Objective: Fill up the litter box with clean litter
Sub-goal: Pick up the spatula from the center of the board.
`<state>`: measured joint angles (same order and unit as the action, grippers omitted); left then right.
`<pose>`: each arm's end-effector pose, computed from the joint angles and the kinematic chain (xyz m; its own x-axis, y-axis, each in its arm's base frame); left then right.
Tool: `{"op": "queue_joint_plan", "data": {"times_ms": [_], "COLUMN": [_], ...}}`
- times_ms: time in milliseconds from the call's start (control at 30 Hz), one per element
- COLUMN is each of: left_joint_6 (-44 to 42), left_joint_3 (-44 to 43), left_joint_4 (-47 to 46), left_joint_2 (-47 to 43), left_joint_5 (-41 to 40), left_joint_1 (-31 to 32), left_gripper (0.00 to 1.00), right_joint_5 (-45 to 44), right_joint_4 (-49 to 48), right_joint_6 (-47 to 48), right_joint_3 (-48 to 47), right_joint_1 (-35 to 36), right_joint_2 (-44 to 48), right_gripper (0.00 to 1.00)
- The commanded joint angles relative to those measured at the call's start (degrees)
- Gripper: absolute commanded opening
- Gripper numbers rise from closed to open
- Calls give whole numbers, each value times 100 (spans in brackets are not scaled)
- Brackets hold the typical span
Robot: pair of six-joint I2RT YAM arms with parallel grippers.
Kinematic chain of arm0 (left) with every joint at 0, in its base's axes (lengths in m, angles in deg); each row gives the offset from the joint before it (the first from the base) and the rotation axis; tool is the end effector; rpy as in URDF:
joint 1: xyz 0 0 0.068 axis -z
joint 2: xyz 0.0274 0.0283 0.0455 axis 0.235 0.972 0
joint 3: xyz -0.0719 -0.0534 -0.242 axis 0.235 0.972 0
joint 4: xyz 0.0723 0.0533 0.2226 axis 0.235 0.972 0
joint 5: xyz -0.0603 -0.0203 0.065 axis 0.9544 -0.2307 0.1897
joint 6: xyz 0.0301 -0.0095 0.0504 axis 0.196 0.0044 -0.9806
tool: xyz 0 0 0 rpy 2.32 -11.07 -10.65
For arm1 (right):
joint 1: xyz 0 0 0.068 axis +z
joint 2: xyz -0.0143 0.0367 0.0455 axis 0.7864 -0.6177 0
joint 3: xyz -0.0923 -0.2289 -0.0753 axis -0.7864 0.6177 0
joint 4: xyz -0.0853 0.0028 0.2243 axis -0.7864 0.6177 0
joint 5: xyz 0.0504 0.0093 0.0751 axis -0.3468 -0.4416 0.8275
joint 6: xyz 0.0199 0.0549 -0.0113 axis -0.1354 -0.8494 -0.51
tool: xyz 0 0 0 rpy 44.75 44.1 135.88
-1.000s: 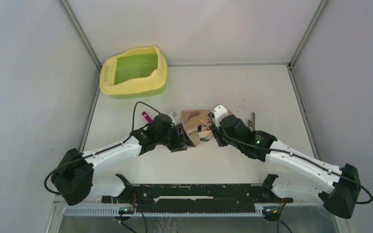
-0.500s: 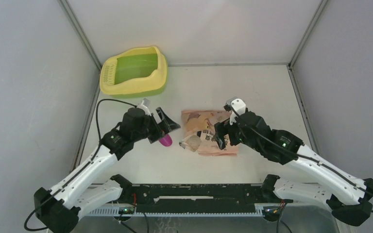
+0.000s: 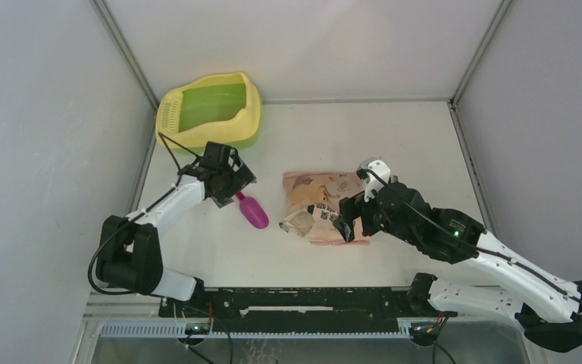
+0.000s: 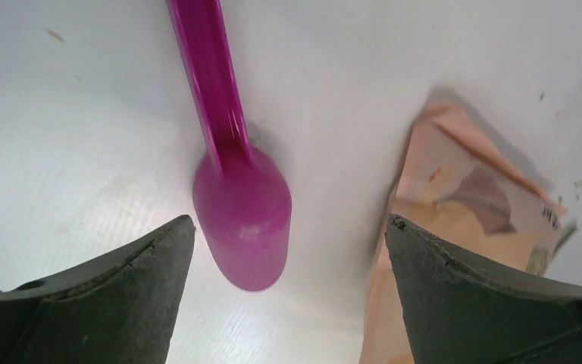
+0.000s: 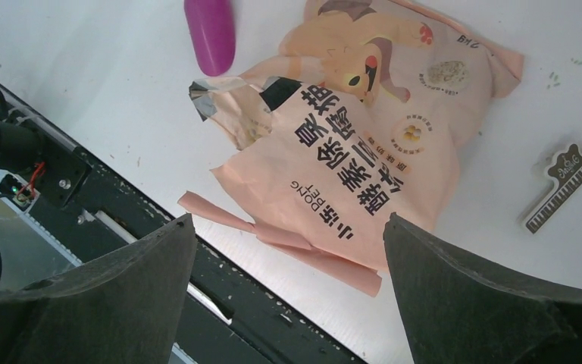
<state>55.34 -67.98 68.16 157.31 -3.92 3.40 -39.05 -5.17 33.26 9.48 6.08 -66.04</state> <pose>0.2562 -0.0774 0.2057 -0.7104 -0.6118 -0.3479 -0.4604 0.7779 -0.4277 0.0905 0.1242 0.3359 -0.5251 -0.2565 -0.8115 -0.5778 0.8075 0.1187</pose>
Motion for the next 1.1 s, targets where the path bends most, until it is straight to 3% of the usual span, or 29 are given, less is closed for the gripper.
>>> {"op": "queue_joint_plan", "data": {"times_ms": [0,200,367,500,600,867,933,967,1000,1067], "left_joint_6": [-312,-276,-205,-138,-167,-188,-210,-235,-245,-257], "left_joint_3": [-854,-1103,-1033,-962,-1008,-1006,-973,-949,-942,-918], "left_joint_4": [557,539,331,136,30,-46,-93,-147,-153,-178], "left_joint_2": [340,955,1334,1529,1681,1916,1982,1996,2009,1988], "left_joint_5": [-967,-1232,-1258,-1219,-1178,-1043,-986,-915,-860,-766], "left_joint_1": [-73,-139,-190,-205,-205,-222,-226,-239,-240,-239], "left_gripper": [100,100,81,75,63,58,48,32,7,0], "right_joint_5": [14,37,139,274,267,214,194,208,211,205], "right_joint_4": [-208,-285,-420,-496,-514,-516,-507,-507,-512,-556], "right_joint_6": [-234,-133,-94,-108,-88,-13,-1,-1,-10,20], "right_joint_3": [87,159,307,386,404,404,404,404,411,438], "right_joint_1": [80,80,83,78,85,80,76,78,78,81], "right_joint_2": [225,178,136,93,88,75,48,38,40,23], "right_gripper": [99,98,94,92,92,92,92,92,92,92]}}
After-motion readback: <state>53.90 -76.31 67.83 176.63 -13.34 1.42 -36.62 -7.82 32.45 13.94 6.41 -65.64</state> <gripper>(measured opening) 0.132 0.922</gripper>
